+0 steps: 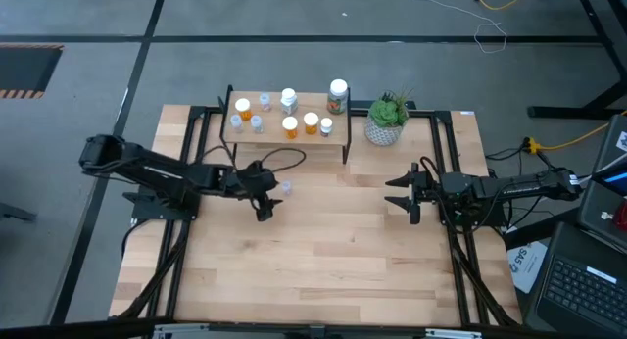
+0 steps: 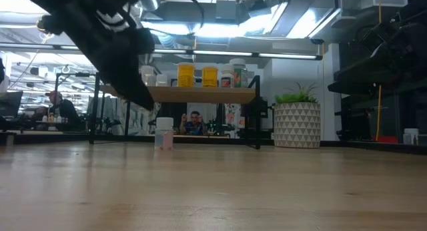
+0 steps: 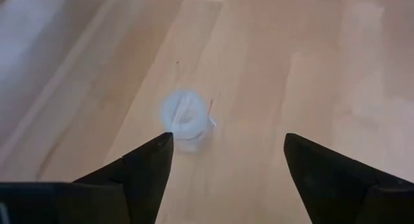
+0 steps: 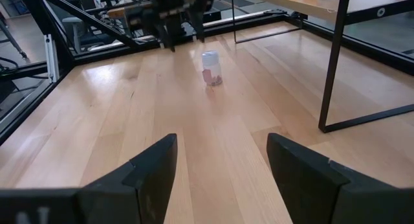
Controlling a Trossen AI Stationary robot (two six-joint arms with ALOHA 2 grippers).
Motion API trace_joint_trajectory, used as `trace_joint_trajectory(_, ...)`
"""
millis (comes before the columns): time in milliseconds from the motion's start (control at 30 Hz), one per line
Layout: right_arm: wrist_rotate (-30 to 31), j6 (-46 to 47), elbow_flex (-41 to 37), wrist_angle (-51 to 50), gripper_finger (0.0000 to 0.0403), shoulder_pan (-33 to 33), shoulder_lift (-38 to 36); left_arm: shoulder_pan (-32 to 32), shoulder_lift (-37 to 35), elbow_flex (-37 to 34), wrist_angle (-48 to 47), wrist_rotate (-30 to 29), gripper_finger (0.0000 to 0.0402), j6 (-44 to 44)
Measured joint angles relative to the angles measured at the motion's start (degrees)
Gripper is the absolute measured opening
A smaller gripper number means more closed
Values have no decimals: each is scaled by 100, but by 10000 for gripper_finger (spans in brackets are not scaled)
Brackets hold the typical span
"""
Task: Pick and place medicine bottles onto shelf by color
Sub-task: Put the transparent pill bottle on the shelf
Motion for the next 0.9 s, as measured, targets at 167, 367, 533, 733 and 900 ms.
trace_joint_trajectory(167, 0, 1, 0, 2, 241, -2, -1, 0, 604, 0, 424, -127, 289, 162)
trace_joint_trajectory(367, 2, 2, 0, 0, 241, 0, 0, 46, 748, 2, 636, -629, 292, 593)
trace_joint_trajectory(533, 1, 2, 0, 2, 241, -1, -1, 185, 748, 2, 695, -619, 292, 573)
trace_joint_trajectory(733, 2, 2, 0, 2, 241, -2, -2, 192, 881, -2, 778, -563, 292, 560)
trace_joint_trajectory(900, 2, 1, 0, 2, 241, 0, -2, 207, 999, -9, 917, -590, 293, 600)
